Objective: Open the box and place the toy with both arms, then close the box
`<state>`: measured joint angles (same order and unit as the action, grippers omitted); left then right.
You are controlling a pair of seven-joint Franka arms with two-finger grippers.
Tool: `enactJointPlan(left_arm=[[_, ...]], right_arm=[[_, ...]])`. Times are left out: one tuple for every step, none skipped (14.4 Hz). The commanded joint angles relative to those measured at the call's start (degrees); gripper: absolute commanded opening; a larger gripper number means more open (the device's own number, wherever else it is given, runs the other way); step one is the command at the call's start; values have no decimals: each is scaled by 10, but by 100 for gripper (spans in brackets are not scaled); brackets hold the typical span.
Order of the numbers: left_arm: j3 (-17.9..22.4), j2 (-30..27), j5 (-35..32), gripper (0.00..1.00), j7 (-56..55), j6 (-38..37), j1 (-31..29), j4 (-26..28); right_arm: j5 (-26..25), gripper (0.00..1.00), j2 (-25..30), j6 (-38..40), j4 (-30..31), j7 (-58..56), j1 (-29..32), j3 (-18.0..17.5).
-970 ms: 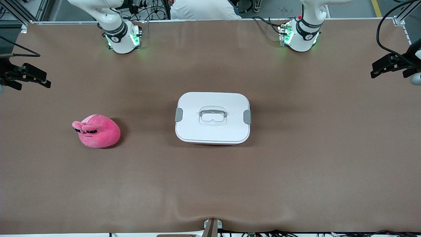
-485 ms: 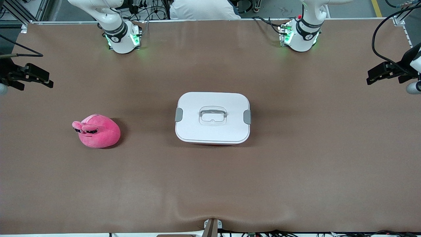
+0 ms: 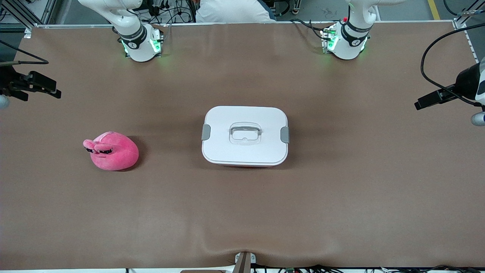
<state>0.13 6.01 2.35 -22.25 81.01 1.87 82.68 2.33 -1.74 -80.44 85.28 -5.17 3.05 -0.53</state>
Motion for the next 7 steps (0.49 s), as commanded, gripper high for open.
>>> enactJointPlan(left_arm=[[-9, 3, 16, 100, -71, -5, 3, -14], [-16, 4, 16, 100, -100, -5, 4, -15], [-22, 6, 16, 100, -127, -5, 4, -15], [-28, 7, 16, 100, -153, -5, 4, -15], [-37, 8, 16, 100, -179, -4, 4, -14], [-46, 10, 16, 100, -201, -4, 5, -15], [-54, 13, 15, 100, -222, 0, 4, -15]], right_arm=[[1, 100, 9, 16, 6, -11, 5, -1], [1, 100, 9, 20, 7, -25, 6, -1], [1, 100, 7, 22, 9, -27, 6, -1], [1, 100, 6, 22, 10, -27, 4, -1], [1, 100, 7, 23, 10, -27, 0, -3], [1, 100, 7, 27, 11, -27, -7, -4], [1, 100, 6, 28, 14, -28, -13, -4]])
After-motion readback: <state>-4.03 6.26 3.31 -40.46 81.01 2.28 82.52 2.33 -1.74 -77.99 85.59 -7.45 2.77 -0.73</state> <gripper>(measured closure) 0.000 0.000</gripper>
